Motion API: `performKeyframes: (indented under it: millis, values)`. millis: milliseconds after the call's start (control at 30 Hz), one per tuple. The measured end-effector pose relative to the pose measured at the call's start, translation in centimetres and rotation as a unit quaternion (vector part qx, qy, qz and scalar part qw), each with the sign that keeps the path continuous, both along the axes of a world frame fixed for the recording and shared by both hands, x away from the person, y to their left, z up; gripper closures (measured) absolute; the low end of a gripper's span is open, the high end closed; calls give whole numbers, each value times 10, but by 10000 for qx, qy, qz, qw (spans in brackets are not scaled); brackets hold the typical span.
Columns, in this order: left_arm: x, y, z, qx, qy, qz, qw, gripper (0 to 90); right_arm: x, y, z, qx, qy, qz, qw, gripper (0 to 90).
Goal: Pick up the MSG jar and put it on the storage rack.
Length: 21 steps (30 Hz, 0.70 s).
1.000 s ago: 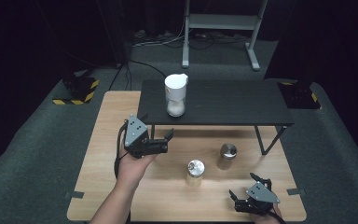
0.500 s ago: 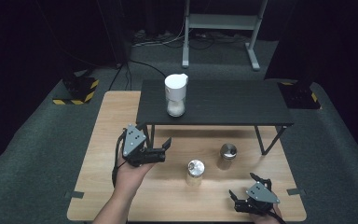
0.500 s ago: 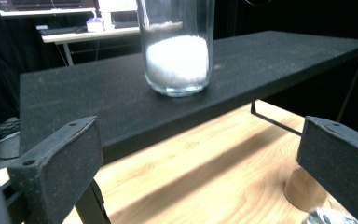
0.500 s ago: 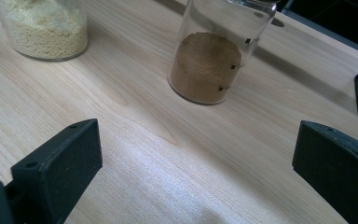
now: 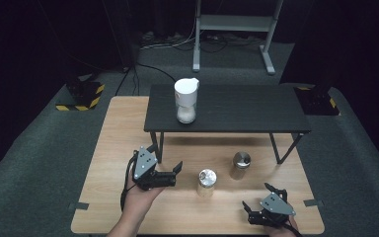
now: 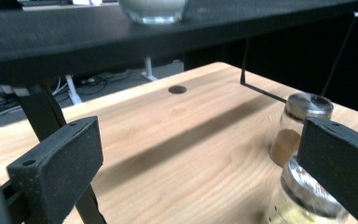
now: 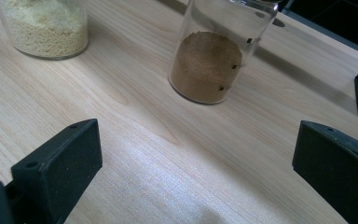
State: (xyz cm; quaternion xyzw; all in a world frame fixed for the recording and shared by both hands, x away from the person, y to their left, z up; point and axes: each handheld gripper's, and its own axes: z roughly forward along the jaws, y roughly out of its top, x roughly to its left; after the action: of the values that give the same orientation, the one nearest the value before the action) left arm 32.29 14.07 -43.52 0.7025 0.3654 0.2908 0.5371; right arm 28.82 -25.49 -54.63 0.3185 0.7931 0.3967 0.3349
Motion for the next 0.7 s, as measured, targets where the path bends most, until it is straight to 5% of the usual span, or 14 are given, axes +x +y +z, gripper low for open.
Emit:
performKeyframes:
  millis: [700]
  values:
    - [-18, 11, -63, 358, 507, -18, 9981, 2, 0, 0, 0, 3, -13, -37, 10000, 1]
